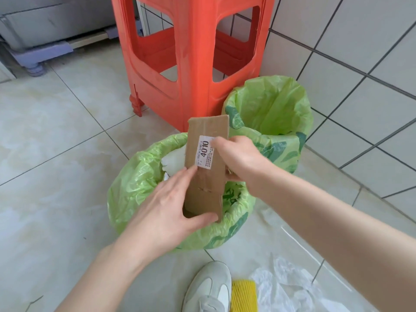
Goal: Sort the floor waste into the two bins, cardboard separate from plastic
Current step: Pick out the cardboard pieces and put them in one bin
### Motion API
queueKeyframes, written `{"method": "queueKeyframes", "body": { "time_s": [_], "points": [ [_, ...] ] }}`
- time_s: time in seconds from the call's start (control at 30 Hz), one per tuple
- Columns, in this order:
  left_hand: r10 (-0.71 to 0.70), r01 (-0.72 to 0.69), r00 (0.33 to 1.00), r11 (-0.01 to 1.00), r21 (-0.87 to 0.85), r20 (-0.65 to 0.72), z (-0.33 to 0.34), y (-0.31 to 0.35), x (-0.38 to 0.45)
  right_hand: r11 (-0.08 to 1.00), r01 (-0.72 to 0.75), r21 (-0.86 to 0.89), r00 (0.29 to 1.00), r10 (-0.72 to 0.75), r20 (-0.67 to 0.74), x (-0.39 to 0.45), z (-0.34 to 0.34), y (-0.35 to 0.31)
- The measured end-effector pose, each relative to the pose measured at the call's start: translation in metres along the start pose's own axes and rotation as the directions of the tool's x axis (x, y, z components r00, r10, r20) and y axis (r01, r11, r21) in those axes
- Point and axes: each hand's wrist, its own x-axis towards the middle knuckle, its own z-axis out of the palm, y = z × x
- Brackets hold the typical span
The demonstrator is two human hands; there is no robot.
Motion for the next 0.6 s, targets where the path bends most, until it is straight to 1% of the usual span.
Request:
{"method": "queueKeyframes", "body": {
  "time_s": [0.07, 0.13, 0.17, 0.23, 0.3, 0.37, 0.47, 0.53, 0.6],
  "points": [
    [-0.015, 0.015, 1.0, 1.0, -0.016, -0.017, 0.002, -0.002, -0.001, 0.999, 0.0, 0.053, 1.0, 0.0, -0.011, 0.001, -0.017, -0.003],
    [-0.016, 0.014, 0.999, 0.999, -0.048, -0.04, 0.005, 0.001, -0.001, 0.996, 0.071, 0.048, 0.996, -0.068, -0.052, 0.001, -0.029, -0.001],
    [-0.007, 0.004, 0.998, 0.998, -0.056, -0.055, 0.007, 0.005, -0.001, 0.992, 0.127, 0.001, 0.99, -0.127, -0.06, 0.001, -0.031, 0.001],
    [0.012, -0.016, 0.996, 0.999, -0.05, -0.091, 0.014, 0.01, 0.004, 0.967, 0.231, -0.107, 0.973, -0.233, -0.004, -0.001, -0.029, 0.007],
    [0.03, -0.032, 0.991, 0.999, -0.013, -0.128, 0.022, 0.01, 0.01, 0.95, 0.27, -0.155, 0.963, -0.264, 0.053, 0.0, -0.025, 0.016],
    [0.036, -0.031, 0.988, 0.999, 0.036, -0.153, 0.027, 0.006, 0.016, 0.928, 0.278, -0.246, 0.96, -0.278, 0.035, 0.002, -0.024, 0.023],
    [-0.017, 0.032, 0.995, 0.989, 0.141, -0.103, 0.029, -0.002, 0.019, 0.872, 0.256, -0.418, 0.961, -0.276, 0.013, 0.005, -0.021, 0.032],
    [-0.052, 0.062, 0.997, 0.969, 0.239, -0.048, 0.027, -0.003, 0.02, 0.832, 0.265, -0.487, 0.956, -0.294, 0.019, 0.005, -0.016, 0.04],
    [-0.084, 0.076, 0.996, 0.954, 0.289, 0.016, 0.024, -0.002, 0.023, 0.792, 0.286, -0.54, 0.945, -0.326, 0.022, 0.005, -0.012, 0.044]
  ]
}}
